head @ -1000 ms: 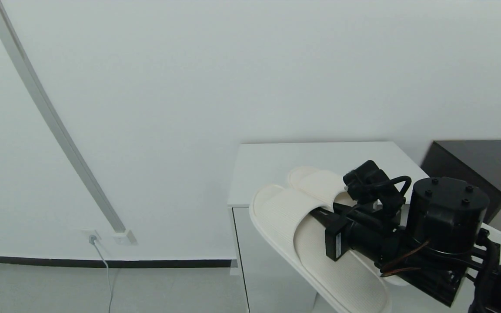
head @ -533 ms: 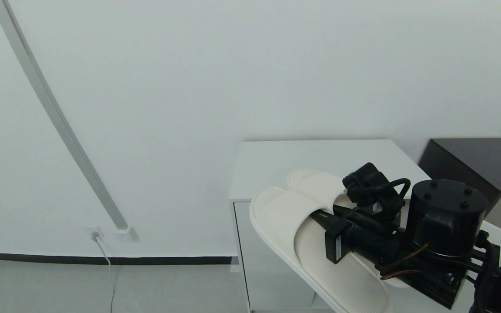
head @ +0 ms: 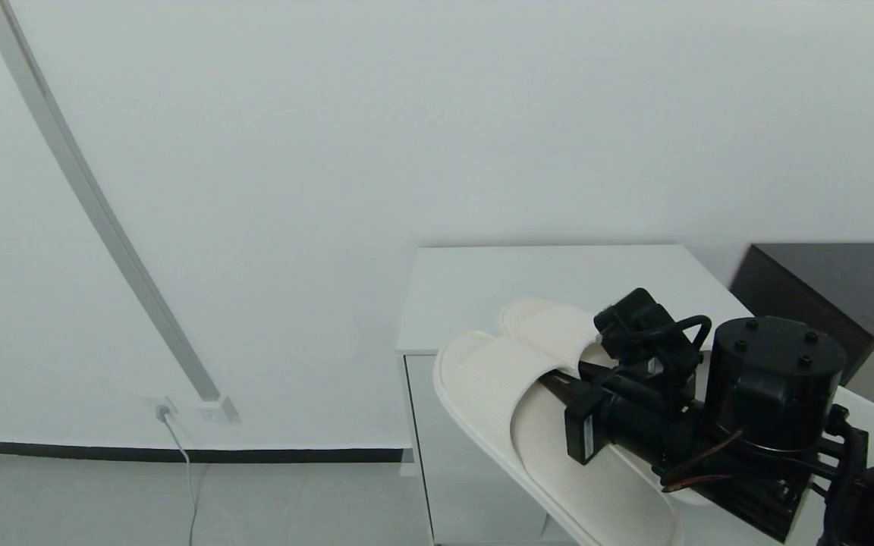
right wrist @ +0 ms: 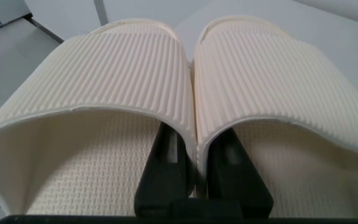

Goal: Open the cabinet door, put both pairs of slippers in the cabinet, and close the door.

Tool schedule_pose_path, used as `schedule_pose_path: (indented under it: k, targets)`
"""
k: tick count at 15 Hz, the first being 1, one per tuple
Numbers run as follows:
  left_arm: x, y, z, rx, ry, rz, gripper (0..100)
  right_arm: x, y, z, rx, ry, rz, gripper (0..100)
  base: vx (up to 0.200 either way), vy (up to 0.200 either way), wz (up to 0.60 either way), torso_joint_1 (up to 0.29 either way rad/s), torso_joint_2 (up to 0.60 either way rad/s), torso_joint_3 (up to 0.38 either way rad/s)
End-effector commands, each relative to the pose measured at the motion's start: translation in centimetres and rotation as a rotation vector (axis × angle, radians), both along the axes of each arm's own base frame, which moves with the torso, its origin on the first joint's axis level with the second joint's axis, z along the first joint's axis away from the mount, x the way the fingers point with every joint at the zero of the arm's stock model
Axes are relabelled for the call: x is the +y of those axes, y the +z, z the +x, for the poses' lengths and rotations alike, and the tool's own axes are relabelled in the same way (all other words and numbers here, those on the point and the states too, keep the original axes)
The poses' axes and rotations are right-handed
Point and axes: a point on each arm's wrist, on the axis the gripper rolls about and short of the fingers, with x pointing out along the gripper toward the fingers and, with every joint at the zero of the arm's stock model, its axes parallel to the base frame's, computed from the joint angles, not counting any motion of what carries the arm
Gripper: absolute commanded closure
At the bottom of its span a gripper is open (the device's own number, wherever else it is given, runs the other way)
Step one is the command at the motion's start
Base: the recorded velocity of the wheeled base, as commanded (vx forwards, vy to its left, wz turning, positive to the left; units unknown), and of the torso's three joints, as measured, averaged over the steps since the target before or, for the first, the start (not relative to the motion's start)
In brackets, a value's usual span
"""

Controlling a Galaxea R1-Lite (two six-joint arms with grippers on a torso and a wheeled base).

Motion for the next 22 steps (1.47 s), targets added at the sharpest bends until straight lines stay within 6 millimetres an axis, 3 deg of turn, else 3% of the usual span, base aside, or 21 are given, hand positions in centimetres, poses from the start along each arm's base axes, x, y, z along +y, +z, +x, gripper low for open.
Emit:
schedule_pose_path:
  k: [1, 16, 22]
  targets:
    - [0.0, 0.0, 0.0, 0.0, 0.0, 0.0, 100, 0.02, -0.13, 0.02, 0.003, 0.001, -0.003, 100, 0.0, -0.2, 0.0, 0.012, 0.01, 0.007]
    - [0.0, 0.0, 0.0, 0.0, 0.0, 0.0, 100, -0.3, -0.65, 0.06, 0.017, -0.004, -0.017, 100, 0.0, -0.2, 0.0, 0.004, 0.0, 0.001]
    - [0.0, 0.0, 0.0, 0.0, -0.001, 0.0, 100, -0.36, -0.85, -0.06, 0.02, -0.002, -0.025, 100, 0.0, 0.0, 0.0, 0.0, 0.0, 0.0]
